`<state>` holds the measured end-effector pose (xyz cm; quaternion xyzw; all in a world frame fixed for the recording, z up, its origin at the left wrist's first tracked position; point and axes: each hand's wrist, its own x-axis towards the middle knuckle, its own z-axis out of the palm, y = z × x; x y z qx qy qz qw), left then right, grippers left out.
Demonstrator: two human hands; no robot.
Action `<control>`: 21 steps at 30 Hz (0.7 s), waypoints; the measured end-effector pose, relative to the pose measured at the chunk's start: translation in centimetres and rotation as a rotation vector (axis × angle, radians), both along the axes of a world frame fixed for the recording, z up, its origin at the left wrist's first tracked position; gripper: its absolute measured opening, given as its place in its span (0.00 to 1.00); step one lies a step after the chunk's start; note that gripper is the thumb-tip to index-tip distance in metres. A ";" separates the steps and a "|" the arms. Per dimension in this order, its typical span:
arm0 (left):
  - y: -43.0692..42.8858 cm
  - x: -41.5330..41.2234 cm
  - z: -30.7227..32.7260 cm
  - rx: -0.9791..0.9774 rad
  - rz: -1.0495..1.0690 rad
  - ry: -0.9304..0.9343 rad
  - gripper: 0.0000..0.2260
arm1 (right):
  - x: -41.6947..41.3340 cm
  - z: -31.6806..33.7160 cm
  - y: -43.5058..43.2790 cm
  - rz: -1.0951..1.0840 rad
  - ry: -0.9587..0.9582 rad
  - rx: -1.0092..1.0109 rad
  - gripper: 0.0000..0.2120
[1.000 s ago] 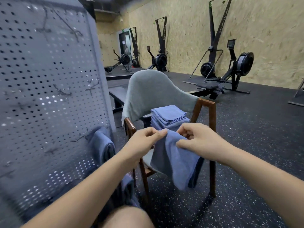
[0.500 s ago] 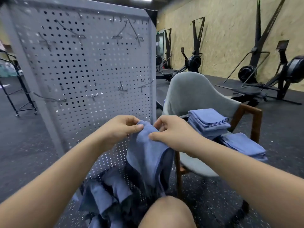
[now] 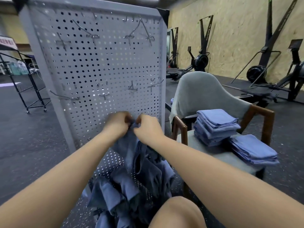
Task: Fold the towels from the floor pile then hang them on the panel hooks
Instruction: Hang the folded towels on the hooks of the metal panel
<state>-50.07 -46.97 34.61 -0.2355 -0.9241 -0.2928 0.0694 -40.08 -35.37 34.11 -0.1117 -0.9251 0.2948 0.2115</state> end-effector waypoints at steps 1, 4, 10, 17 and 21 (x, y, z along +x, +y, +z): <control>0.1 0.1 -0.1 -0.043 0.030 0.017 0.07 | -0.3 -0.6 -0.1 0.003 -0.028 0.039 0.10; 0.1 0.1 -0.7 -0.127 0.026 0.009 0.09 | -0.3 -1.8 0.1 0.079 -0.156 0.160 0.11; 0.8 0.2 0.0 -0.356 -0.024 0.021 0.03 | 1.3 -0.7 1.0 0.210 -0.244 0.155 0.13; 3.5 1.8 1.4 -0.055 -0.150 0.111 0.05 | 6.4 1.6 6.7 0.113 -0.091 0.107 0.04; 9.3 5.8 1.7 0.077 -0.294 0.151 0.04 | 9.6 1.6 13.0 -0.028 -0.090 0.057 0.05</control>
